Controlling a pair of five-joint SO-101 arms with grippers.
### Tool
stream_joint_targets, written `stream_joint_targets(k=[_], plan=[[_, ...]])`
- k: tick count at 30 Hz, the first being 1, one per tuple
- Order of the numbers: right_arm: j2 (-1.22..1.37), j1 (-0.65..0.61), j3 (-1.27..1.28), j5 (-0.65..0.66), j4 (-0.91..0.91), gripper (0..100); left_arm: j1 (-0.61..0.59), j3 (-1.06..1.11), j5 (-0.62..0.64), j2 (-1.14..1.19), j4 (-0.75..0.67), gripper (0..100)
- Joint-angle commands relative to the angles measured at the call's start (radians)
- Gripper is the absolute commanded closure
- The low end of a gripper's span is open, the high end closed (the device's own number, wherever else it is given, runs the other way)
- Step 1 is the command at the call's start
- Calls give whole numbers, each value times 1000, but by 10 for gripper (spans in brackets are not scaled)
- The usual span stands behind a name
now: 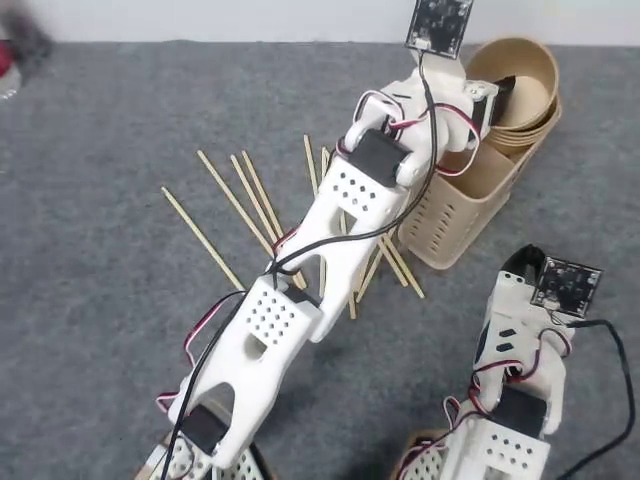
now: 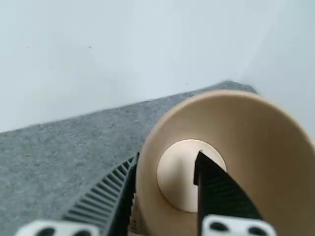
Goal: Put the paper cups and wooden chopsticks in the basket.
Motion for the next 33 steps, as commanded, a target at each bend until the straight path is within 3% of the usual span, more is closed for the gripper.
stream_joint_targets(k=[1, 6, 14, 22, 29, 33], plan=[[-10, -16, 18, 32, -22, 990, 9, -71, 11, -87, 38, 819], [-8, -35, 18, 60, -21, 991, 6, -73, -69, -126, 20, 819], [-10, -35, 18, 63, -10, 990, 0, -76, -72, -135, -32, 820], [-13, -36, 18, 63, -7, 990, -38, -10, -74, -38, 114, 820], [-13, -36, 18, 63, -7, 990, -54, -8, -74, 144, 84, 820], [-13, -36, 18, 63, -8, 990, -57, -116, -72, 103, 109, 820]])
